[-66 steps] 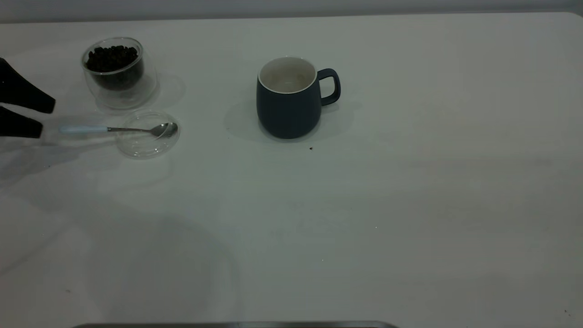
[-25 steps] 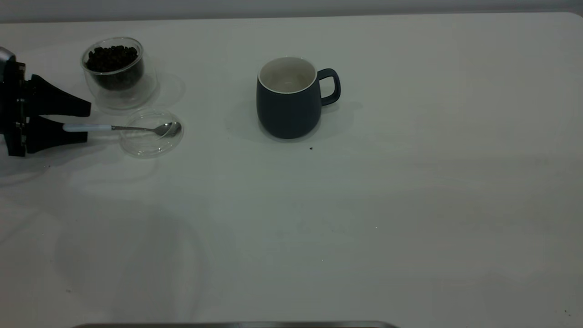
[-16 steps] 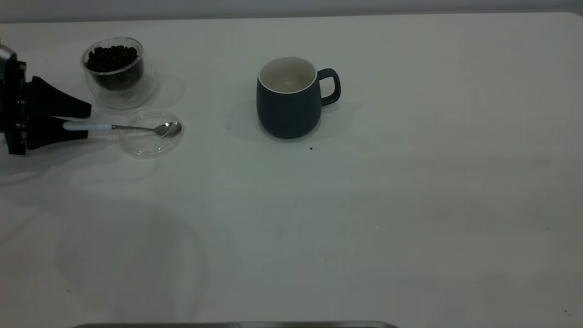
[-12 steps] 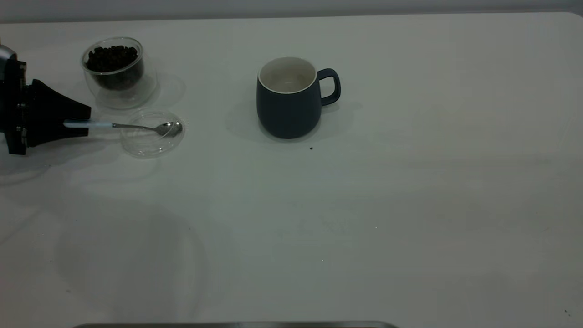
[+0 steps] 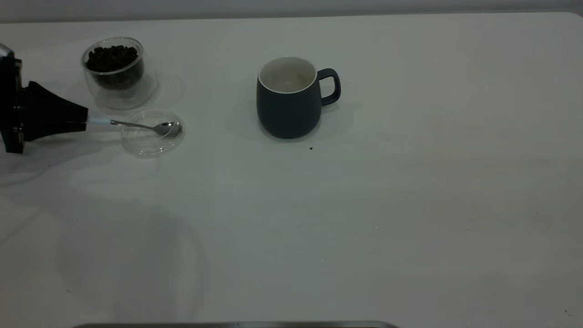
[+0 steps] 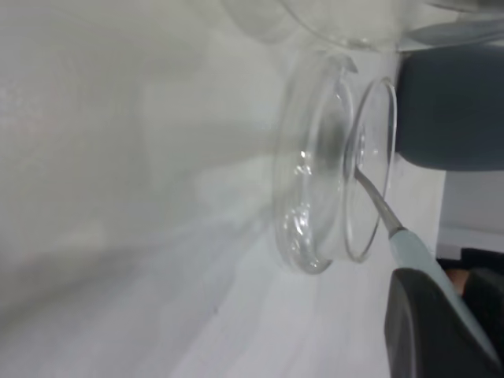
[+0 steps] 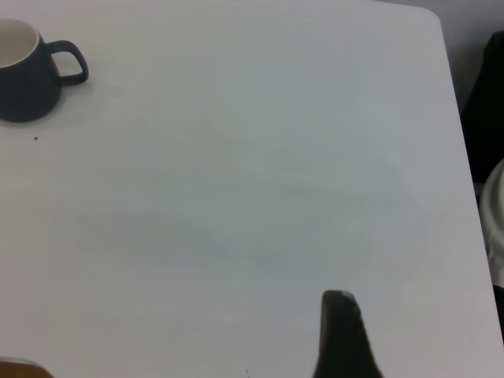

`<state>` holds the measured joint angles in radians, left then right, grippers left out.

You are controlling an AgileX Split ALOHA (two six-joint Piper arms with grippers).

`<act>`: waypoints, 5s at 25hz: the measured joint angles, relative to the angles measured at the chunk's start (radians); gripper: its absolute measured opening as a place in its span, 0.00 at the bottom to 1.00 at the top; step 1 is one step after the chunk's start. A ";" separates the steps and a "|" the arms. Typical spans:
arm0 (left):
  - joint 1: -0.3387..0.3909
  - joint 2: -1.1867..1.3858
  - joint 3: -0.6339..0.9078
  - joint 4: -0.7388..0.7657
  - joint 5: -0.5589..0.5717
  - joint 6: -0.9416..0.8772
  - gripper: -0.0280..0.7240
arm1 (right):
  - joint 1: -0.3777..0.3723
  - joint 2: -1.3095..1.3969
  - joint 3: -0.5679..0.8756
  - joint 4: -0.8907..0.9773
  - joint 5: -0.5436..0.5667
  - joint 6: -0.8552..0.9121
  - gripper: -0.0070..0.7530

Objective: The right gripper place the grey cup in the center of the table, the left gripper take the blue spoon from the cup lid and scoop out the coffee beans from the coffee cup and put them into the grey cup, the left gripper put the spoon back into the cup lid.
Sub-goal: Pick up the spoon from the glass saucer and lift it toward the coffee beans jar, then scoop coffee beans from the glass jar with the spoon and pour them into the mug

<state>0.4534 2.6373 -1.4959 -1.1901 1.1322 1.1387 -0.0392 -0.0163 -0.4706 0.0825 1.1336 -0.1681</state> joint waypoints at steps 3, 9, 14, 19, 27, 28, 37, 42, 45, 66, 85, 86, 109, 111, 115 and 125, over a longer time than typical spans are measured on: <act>0.008 -0.046 0.000 0.040 0.003 -0.023 0.21 | 0.000 0.000 0.000 0.001 0.000 0.000 0.61; 0.018 -0.140 -0.036 0.173 0.015 -0.126 0.21 | 0.000 0.000 0.000 0.001 0.000 0.000 0.61; 0.018 -0.227 -0.087 0.213 0.022 -0.175 0.21 | 0.000 0.000 0.000 0.001 0.000 0.000 0.61; 0.018 -0.306 -0.180 0.199 0.033 -0.203 0.21 | 0.000 0.000 0.000 0.001 0.000 0.000 0.61; 0.013 -0.317 -0.239 0.212 0.033 -0.079 0.21 | 0.000 0.000 0.000 0.002 0.000 0.000 0.61; 0.010 -0.317 -0.239 0.224 0.033 -0.053 0.21 | 0.000 0.000 0.000 0.002 0.000 0.000 0.61; -0.013 -0.311 -0.239 0.239 -0.028 0.114 0.21 | 0.000 0.000 0.000 0.002 0.000 0.000 0.61; -0.035 -0.285 -0.239 0.239 -0.100 0.165 0.21 | 0.000 0.000 0.000 0.002 0.000 0.000 0.61; -0.055 -0.267 -0.239 0.238 -0.136 0.195 0.21 | 0.000 0.000 0.000 0.002 0.000 0.000 0.61; -0.101 -0.222 -0.239 0.363 -0.161 -0.230 0.21 | 0.000 0.000 0.000 0.002 0.000 0.000 0.61; -0.070 -0.222 -0.239 0.261 -0.120 -0.480 0.21 | 0.000 0.000 0.000 0.002 0.000 0.000 0.61; -0.069 -0.222 -0.239 0.261 -0.117 -0.480 0.21 | 0.000 0.000 0.000 0.002 0.000 0.000 0.61; 0.039 -0.165 -0.239 0.171 0.012 -0.414 0.21 | 0.000 0.000 0.000 0.003 0.000 0.000 0.61; 0.039 -0.144 -0.239 0.168 0.012 -0.411 0.21 | 0.000 0.000 0.000 0.003 0.000 0.000 0.61; 0.039 -0.114 -0.239 0.145 0.013 -0.408 0.21 | 0.000 0.000 0.000 0.003 0.000 0.000 0.61; 0.042 -0.062 -0.239 0.019 0.020 -0.336 0.21 | 0.000 0.000 0.000 0.003 0.000 0.000 0.61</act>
<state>0.4957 2.5749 -1.7348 -1.1706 1.1522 0.8023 -0.0392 -0.0163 -0.4706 0.0854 1.1336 -0.1681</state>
